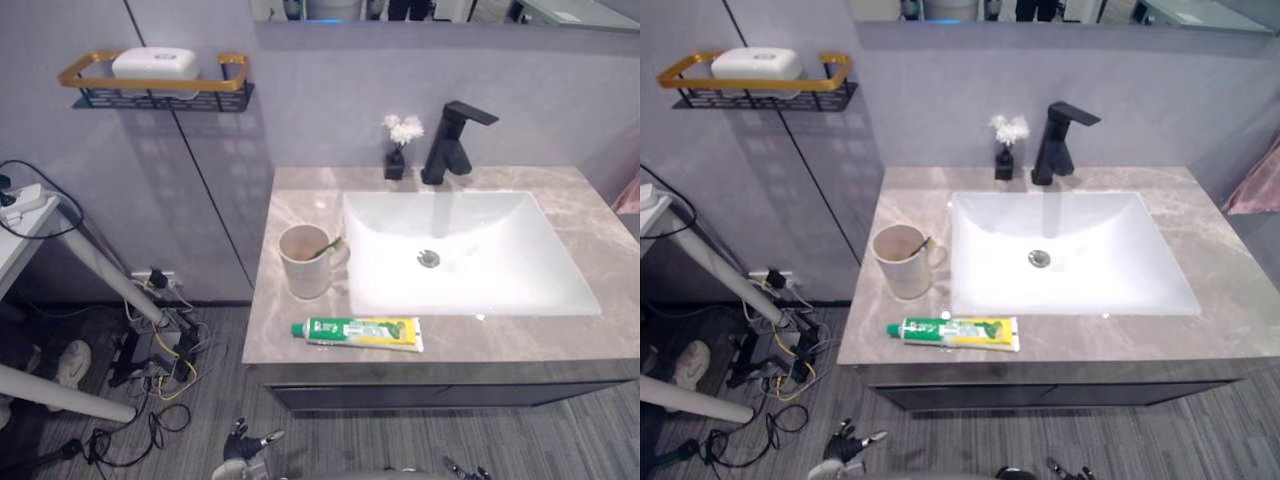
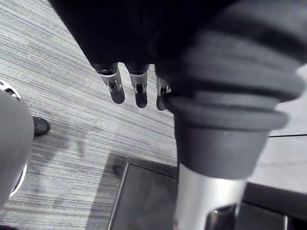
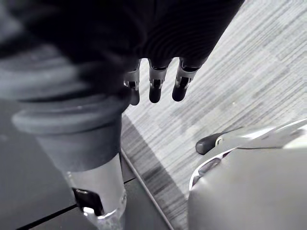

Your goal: Organize washtable

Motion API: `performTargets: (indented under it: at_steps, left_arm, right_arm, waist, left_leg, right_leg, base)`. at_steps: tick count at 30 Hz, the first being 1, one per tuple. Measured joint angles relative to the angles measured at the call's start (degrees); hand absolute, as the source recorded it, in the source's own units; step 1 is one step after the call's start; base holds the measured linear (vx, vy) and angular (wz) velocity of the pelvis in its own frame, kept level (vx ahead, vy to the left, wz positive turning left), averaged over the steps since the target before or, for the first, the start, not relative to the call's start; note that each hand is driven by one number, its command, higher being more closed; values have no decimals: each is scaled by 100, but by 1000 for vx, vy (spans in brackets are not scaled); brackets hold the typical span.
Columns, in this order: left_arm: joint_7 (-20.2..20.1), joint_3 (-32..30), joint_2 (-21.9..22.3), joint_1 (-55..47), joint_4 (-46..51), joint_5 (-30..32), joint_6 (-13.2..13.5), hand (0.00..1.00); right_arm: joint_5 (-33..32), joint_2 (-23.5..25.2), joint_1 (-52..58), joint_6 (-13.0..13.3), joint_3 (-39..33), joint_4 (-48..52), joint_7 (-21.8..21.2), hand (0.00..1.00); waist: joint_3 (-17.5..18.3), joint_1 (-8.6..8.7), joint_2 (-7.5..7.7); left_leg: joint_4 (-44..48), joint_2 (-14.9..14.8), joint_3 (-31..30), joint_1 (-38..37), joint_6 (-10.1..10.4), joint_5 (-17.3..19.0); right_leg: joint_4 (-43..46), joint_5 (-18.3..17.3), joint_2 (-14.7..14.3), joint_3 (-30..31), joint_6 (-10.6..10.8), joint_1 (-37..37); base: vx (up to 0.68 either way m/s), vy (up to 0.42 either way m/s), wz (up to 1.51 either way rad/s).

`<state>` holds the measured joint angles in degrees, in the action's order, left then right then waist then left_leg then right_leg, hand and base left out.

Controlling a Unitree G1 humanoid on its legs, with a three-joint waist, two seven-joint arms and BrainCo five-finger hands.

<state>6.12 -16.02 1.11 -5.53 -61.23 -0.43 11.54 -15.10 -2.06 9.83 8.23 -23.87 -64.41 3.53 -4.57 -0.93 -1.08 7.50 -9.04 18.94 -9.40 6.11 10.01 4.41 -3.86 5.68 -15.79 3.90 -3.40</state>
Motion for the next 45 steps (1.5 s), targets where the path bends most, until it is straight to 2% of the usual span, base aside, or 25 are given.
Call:
performTargets:
  at_steps: [3, 7, 13, 16, 19, 20, 22, 23, 24, 25, 26, 27, 28, 30, 33, 35, 37, 38, 40, 43, 45]
  left_arm:
    - [-7, -40, -7, -22, -1, 0, 0, 0]
    - [-101, -51, -15, -28, -1, -1, 0, 0]
    - [-104, -258, 6, -6, 11, -16, 0, 0]
    - [-87, -266, -3, 6, 127, -69, 1, 0]
    - [-70, -288, 31, 27, 290, -157, 4, 0]
    - [-71, -320, 23, 30, 322, -165, 2, 0]
    - [-70, -329, 80, -12, 334, -161, 3, 0]
    - [-71, -322, 94, -14, 333, -159, 4, 0]
    - [-74, -301, 106, -13, 317, -159, 1, 0]
    - [-79, -280, 122, 0, 317, -157, -1, 0]
    - [-87, -233, 185, 9, 319, -154, -1, 0]
    - [-101, -206, 83, 71, 321, -140, -3, 0]
    - [-91, -211, -17, 77, 319, -107, 0, 0]
    - [-98, -206, -96, 0, 257, -104, -22, 0]
    - [-107, -100, -106, 41, 253, -54, -40, 0]
    - [-109, -85, -85, 32, 227, -41, -54, 0]
    - [-115, -129, -15, 3, 224, -32, -58, 0]
    - [-116, -188, -4, -4, 224, -30, -58, 0]
    - [-116, -259, 107, -15, 217, -30, -60, 0]
    - [-120, -445, 293, -76, 214, -62, -96, 0]
    - [-122, -493, 322, -104, 212, -107, -103, 0]
  right_arm:
    - [-1, 46, 81, -2, -67, 0, -3, 0]
    - [-3, 62, 81, -1, -86, -1, -13, 0]
    - [-11, 111, 76, 3, 7, 13, -32, 0]
    - [-9, 61, 42, 13, 509, 69, -16, 0]
    - [-10, -21, -140, 18, 682, 104, 2, 0]
    - [-11, -24, -154, 21, 665, 201, 4, 0]
    - [-10, -27, -136, 26, 599, 324, 4, 0]
    - [-10, -28, -138, 24, 581, 350, 2, 0]
    - [-12, -20, -143, 24, 576, 428, -6, 0]
    - [-13, -17, -139, 23, 560, 469, -12, 0]
    - [-15, -6, -139, 16, 511, 496, -23, 0]
    - [-19, 83, -139, -6, 429, 476, -22, 0]
    - [-22, 164, -126, -12, 441, 475, -26, 0]
    - [-27, 198, -149, -9, 546, 490, -38, 0]
    - [-25, 186, -192, -11, 687, 511, -70, 0]
    - [-72, 194, -208, -9, 670, 509, -99, 0]
    - [-75, 180, -185, -9, 638, 496, -96, 0]
    - [-73, 171, -177, -5, 631, 498, -97, 0]
    - [-76, 158, -151, -2, 498, 489, -97, 0]
    - [-79, 135, -115, -4, 201, 440, -94, 0]
    - [-77, 134, -90, -3, 170, 429, -98, 0]
  waist:
    - [26, -5, 38]
    - [25, -16, 53]
    - [4, -16, 147]
    - [-61, -35, 229]
    - [-176, -142, 240]
    - [-257, -141, 250]
    - [-236, -98, 125]
    - [-227, -61, 101]
    - [-230, 30, 55]
    - [-219, 38, 19]
    - [-151, 40, -67]
    - [-163, 13, 70]
    - [-131, -42, 229]
    - [-131, 7, 276]
    - [-131, -15, 261]
    - [-99, -19, 199]
    - [-4, -53, 122]
    - [70, -72, 131]
    - [97, -148, 14]
    - [169, -147, -109]
    - [170, -145, -115]
  left_leg:
    - [0, 144, -4, -50, -19, -14]
    - [0, 245, -3, -46, -37, -24]
    - [77, 290, -89, 99, -87, -54]
    - [567, 158, -205, 572, -92, -46]
    - [1106, -67, -211, 905, -112, -3]
    - [1537, -201, -160, 1011, -189, 169]
    - [2393, -435, -131, 1049, -207, 410]
    - [2487, -480, -145, 1007, -151, 462]
    - [2387, -529, -169, 909, -33, 564]
    - [2123, -495, -167, 875, 6, 647]
    - [1680, -408, -112, 827, -143, 819]
    - [1396, -236, -52, 853, -209, 848]
    - [1285, -85, 10, 848, -295, 749]
    - [1316, 21, 43, 858, -316, 757]
    - [1320, 38, 165, 888, -374, 747]
    - [1270, -70, 193, 880, -352, 700]
    - [1087, -122, 196, 832, -210, 616]
    - [964, -139, 213, 791, -139, 568]
    - [683, -182, 318, 641, -57, 445]
    - [227, -181, 321, 301, 35, 250]
    - [67, -185, 295, 106, 56, 196]
  right_leg:
    - [-270, 163, 112, 3, 124, -181]
    - [-490, 430, 176, 6, 126, -260]
    - [-515, 437, 241, -72, 133, -229]
    - [-438, 434, 227, -234, 126, -60]
    - [-55, 340, 223, -297, -41, 319]
    - [40, 308, 207, -327, -91, 335]
    - [71, 330, 184, -347, -130, 295]
    - [69, 362, 188, -358, -125, 299]
    - [61, 432, 199, -402, -92, 333]
    - [60, 469, 197, -420, -74, 383]
    - [39, 535, 202, -447, 2, 488]
    - [52, 654, 301, -437, 74, 617]
    - [34, 751, 415, -432, 8, 695]
    - [66, 864, 519, -353, 56, 691]
    - [113, 889, 561, -187, 43, 787]
    - [266, 768, 487, -131, -106, 875]
    - [95, 815, 339, -107, -10, 869]
    - [12, 839, 283, -94, -4, 865]
    - [-87, 847, 161, -17, -18, 859]
    - [-303, 849, 31, -67, -34, 602]
    - [-441, 846, -38, -128, -38, 379]
  base:
    - [-16, 88, 2]
    - [-56, 83, -1]
    - [-101, 9, 9]
    - [-185, -54, 30]
    - [-226, -51, 0]
    - [-231, -21, -7]
    - [-141, 52, -3]
    - [-118, 122, 8]
    - [-125, 176, 17]
    - [-134, 203, 22]
    - [-151, 225, 21]
    - [-107, 177, 7]
    - [-91, 156, -3]
    - [-105, 141, -12]
    - [-66, 80, -13]
    - [7, -41, -9]
    - [45, -110, -15]
    - [45, -97, -21]
    - [71, -112, -24]
    - [105, -75, 0]
    - [103, -25, 10]
